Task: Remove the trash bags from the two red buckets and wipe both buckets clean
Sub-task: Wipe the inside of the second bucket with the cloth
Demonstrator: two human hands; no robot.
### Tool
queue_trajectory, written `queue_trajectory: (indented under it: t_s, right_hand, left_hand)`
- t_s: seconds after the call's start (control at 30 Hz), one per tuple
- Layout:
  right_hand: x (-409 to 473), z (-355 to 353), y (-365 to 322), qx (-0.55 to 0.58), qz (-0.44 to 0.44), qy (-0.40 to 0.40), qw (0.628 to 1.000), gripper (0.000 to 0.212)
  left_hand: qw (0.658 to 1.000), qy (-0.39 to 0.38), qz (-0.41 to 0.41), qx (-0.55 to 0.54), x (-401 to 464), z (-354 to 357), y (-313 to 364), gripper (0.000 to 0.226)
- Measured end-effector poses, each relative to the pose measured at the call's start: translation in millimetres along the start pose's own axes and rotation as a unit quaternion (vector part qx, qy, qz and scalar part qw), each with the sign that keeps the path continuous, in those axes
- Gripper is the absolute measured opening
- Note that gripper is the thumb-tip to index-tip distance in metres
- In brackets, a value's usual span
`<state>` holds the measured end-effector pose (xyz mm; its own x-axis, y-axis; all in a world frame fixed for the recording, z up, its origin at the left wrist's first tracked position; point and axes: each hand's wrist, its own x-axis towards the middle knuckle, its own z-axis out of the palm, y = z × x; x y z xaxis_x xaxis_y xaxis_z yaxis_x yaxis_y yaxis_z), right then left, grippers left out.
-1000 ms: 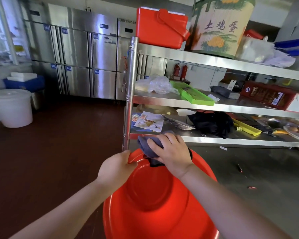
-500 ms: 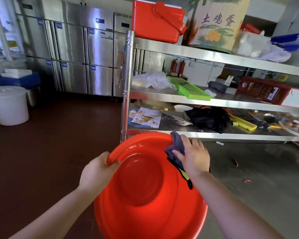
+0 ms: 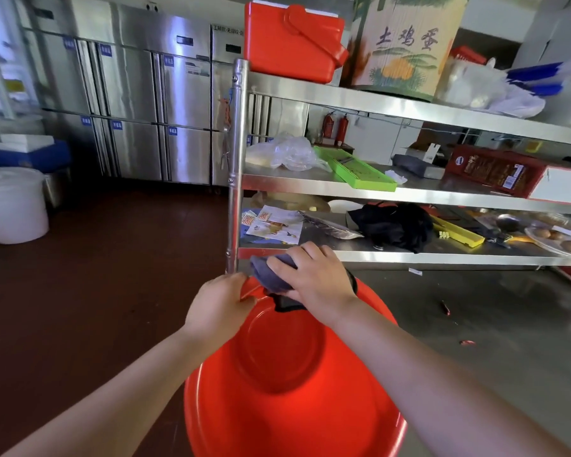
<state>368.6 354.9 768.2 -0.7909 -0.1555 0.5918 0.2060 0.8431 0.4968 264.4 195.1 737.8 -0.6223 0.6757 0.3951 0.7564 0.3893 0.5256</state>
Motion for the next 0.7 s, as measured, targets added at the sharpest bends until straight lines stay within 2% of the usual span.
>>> queue_trajectory:
  t_s: [0.13,0.23,0.33,0.4,0.6,0.7]
  right_hand:
    - [-2,8,3,0.020,0.057,-0.001,0.998,0.058]
    - [-15,16,14,0.030,0.170,-0.028,0.985,0.059]
    - [-39,27,21,0.050,0.289,-0.058,0.954,0.056]
    - [-50,33,20,0.060,0.340,-0.070,0.936,0.055]
    - [-56,24,25,0.130,0.359,-0.082,0.921,0.050]
    - [-45,12,31,0.145,0.295,-0.062,0.942,0.048]
  left_hand:
    - [0.999,0.008,-0.039,-0.012,-3,-5,-12,0.007]
    - [0.994,0.005,-0.101,-0.048,-12,-9,-31,0.011]
    - [0.978,0.021,-0.168,-0.121,-20,-14,-47,0.012]
    - [0.974,0.035,-0.178,-0.134,-24,-14,-48,0.012]
    - [0.977,0.023,-0.194,-0.092,-36,-14,-35,0.018]
    - [0.989,0.031,-0.143,-0.034,-31,-22,-25,0.029]
